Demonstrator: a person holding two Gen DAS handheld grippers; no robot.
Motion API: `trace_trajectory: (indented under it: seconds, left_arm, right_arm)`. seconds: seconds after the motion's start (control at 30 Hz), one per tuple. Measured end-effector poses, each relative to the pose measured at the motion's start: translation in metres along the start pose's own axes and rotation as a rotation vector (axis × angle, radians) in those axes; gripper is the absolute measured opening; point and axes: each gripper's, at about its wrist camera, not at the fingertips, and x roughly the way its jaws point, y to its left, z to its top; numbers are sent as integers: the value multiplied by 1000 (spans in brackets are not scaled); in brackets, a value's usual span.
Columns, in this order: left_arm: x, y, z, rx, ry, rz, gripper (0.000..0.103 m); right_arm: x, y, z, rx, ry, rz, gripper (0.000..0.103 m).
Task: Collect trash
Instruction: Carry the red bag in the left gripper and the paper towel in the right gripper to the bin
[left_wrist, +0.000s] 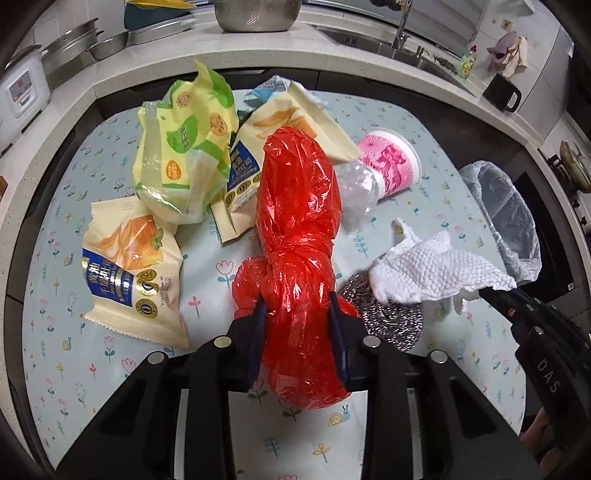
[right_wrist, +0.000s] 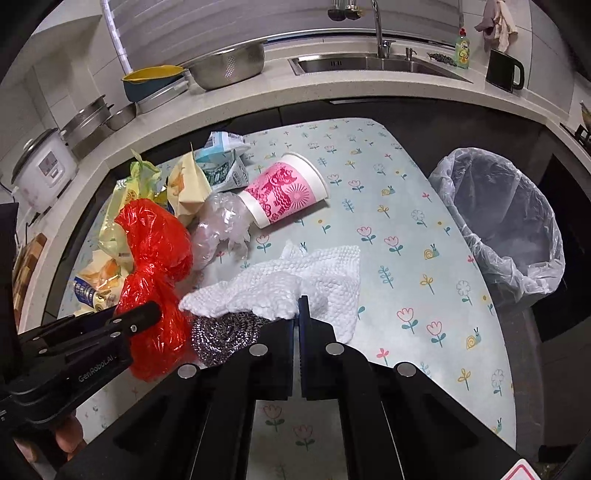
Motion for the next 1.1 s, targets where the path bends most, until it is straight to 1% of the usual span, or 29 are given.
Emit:
trace_trajectory:
  seconds: [0.27,0.47,0.6,0.8,1.1]
  left_arm:
    - [-39,-7,10,-3,-73,-12,29]
    - [-64,-28,16,39,-125,-11,29]
    - [-76,-46,17,71,-143,-23,29]
    - [-84,-77,18,127,-161,-43,29]
    - [-84,-126,22,198,-171,-76,29]
  right_arm:
    - [-45,-1,15,17,-100,34,2]
    - [-73,-10,20,30,-157,42,2]
    - [-88,-20,20,42,-188,36,2]
    - [-105,-39,20,67,-222,19,2]
    - [-126,-69,22,112,-265,-8,2]
